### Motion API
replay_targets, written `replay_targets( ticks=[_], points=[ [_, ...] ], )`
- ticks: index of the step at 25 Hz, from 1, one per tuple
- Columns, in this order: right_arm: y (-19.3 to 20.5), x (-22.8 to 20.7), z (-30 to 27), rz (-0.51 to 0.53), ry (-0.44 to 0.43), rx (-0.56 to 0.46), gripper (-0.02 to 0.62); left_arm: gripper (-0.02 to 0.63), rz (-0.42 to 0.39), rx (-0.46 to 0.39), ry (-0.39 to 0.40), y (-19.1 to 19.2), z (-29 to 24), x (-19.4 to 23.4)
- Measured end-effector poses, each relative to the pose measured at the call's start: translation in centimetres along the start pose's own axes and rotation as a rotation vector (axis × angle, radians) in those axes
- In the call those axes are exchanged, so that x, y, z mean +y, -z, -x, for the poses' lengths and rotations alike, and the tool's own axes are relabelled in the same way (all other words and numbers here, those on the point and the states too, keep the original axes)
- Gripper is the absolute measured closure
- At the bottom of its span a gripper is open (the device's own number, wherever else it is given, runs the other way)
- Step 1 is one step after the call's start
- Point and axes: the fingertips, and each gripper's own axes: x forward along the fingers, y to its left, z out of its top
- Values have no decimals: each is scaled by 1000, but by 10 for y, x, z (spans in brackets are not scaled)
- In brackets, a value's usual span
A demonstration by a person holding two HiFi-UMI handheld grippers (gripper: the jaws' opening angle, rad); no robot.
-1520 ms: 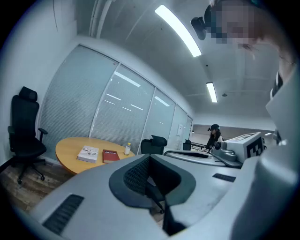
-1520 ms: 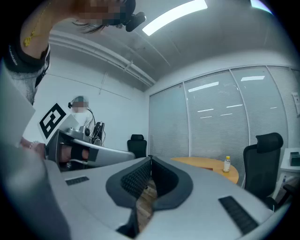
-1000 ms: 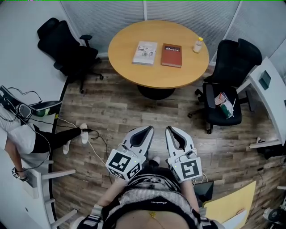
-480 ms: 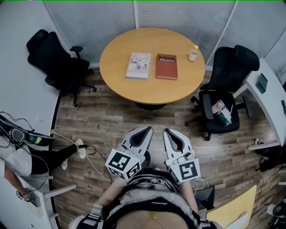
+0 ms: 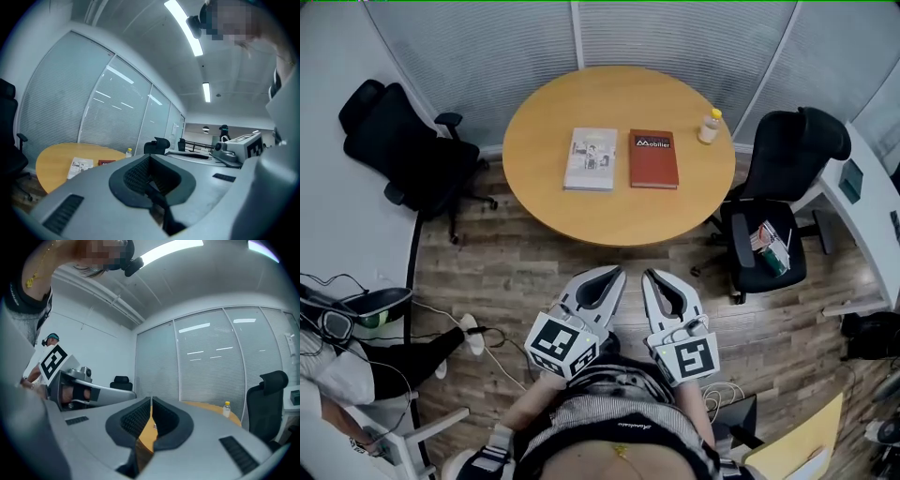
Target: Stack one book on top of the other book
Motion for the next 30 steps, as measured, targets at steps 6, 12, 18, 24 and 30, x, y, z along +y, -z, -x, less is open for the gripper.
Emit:
replay_targets(
  ticks=[6, 12, 18, 24, 30],
  points=[
    [8, -2, -31, -8, 25, 37, 568, 588, -22, 17, 27, 0, -8, 27],
    [8, 4, -52, 4, 36, 23, 568, 588, -43, 19, 44, 0, -7, 42],
    [10, 8, -62, 7, 29, 47, 568, 588, -30, 12, 35, -2, -4, 51],
    [13, 2, -72, 10, 12, 49, 568, 588, 0, 9, 16, -1, -10, 62],
    [13, -22, -94, 5, -11, 31, 568, 588, -8, 5, -21, -6, -37, 80]
  ],
)
